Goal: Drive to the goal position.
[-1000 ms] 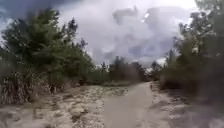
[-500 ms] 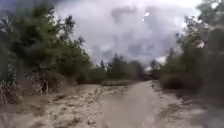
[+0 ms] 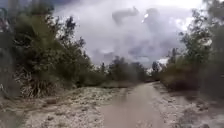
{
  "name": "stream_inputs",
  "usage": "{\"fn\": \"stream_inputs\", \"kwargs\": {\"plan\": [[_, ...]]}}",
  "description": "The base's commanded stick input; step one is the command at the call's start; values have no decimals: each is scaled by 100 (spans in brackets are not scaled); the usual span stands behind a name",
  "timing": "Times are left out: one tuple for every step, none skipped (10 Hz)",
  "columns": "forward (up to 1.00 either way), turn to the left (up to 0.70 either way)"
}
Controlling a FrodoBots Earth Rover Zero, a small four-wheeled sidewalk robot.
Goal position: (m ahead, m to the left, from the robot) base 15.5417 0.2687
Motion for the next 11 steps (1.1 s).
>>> {"fn": "stream_inputs", "kwargs": {"plan": [[85,2],[85,2],[85,15],[85,34],[85,23],[85,0],[85,0],[85,0],[85,0],[85,0],[85,0]]}}
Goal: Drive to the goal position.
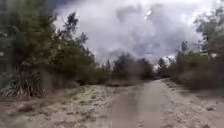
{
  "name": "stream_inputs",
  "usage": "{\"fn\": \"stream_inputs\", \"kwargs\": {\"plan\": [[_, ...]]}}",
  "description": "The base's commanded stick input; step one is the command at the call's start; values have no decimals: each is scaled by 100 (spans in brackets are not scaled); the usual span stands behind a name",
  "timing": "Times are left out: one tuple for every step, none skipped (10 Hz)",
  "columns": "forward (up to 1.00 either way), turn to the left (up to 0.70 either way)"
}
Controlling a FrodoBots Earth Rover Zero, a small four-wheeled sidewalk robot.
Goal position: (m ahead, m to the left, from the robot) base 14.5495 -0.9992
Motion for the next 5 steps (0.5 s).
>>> {"fn": "stream_inputs", "kwargs": {"plan": [[85,0],[85,0],[85,0],[85,3],[85,20]]}}
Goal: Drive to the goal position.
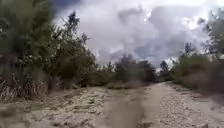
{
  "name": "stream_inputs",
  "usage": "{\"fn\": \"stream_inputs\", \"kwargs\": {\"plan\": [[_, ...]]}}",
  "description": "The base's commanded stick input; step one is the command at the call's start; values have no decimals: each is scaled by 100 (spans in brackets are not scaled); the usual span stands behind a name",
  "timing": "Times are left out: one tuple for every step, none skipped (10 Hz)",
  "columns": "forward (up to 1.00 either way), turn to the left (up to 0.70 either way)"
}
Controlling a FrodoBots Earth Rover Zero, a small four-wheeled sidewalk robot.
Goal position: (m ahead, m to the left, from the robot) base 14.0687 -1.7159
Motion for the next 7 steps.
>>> {"fn": "stream_inputs", "kwargs": {"plan": [[85,33],[85,25],[85,2],[85,1],[85,0],[85,0],[85,0]]}}
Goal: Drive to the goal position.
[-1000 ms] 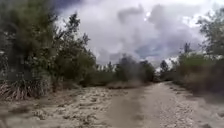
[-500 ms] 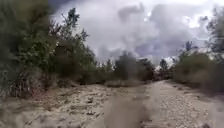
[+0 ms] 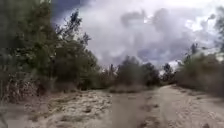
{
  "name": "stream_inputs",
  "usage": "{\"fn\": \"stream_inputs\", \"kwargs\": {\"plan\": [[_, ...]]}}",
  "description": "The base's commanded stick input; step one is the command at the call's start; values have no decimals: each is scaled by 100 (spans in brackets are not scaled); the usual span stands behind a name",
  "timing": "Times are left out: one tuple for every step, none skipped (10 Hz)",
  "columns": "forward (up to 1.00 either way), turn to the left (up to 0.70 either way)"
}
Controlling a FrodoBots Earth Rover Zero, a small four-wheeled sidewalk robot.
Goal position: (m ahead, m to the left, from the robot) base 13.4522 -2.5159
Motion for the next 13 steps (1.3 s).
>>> {"fn": "stream_inputs", "kwargs": {"plan": [[85,0],[85,0],[85,0],[85,0],[85,0],[85,0],[85,0],[85,0],[85,0],[85,0],[85,0],[85,0],[85,0]]}}
